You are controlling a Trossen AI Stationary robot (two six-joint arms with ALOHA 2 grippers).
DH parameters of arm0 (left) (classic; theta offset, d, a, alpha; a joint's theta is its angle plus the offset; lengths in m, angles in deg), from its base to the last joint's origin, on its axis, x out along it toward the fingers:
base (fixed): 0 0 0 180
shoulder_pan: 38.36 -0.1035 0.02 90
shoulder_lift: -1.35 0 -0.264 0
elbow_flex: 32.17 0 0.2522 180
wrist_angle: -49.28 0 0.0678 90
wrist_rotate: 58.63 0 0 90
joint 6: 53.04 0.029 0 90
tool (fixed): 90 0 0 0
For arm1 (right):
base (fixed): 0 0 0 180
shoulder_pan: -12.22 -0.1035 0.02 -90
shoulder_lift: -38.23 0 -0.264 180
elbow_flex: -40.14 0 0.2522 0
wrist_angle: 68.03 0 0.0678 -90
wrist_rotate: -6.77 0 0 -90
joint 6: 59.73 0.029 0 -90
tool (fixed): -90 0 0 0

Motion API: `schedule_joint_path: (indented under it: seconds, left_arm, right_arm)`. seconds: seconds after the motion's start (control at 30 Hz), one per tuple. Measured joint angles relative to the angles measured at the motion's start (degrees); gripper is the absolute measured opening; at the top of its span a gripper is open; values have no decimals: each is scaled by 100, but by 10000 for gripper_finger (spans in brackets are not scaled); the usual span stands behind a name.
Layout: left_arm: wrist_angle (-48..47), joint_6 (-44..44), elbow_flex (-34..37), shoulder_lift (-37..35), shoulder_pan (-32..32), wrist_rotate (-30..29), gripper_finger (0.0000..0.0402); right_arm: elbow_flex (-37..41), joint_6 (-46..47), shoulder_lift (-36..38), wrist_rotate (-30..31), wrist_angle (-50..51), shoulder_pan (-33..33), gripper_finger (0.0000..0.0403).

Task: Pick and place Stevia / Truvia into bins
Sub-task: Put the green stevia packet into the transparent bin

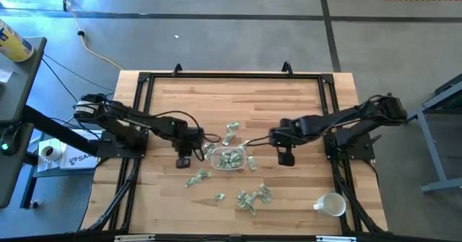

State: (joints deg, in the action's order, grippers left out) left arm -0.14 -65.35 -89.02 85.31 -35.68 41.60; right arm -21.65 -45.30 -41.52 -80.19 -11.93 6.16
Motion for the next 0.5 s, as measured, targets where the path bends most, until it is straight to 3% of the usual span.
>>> schedule_joint_path:
  seconds: [0.1, 0.23, 0.33, 0.5]
  left_arm:
    - [-59, -414, -566, -204, 70, 51, 51]
    - [713, -104, -1316, -226, 202, -29, 22]
    - [1288, 3, -1570, 113, 106, -35, 22]
    - [1327, -224, -1785, 995, -92, 301, 53]
  right_arm:
    - [399, 361, 457, 19, -333, -12, 322]
    - [699, 499, 806, 46, -781, 14, 319]
    - [734, 347, 811, 212, -1146, 50, 319]
    - [732, 52, 813, 543, -1974, 333, 319]
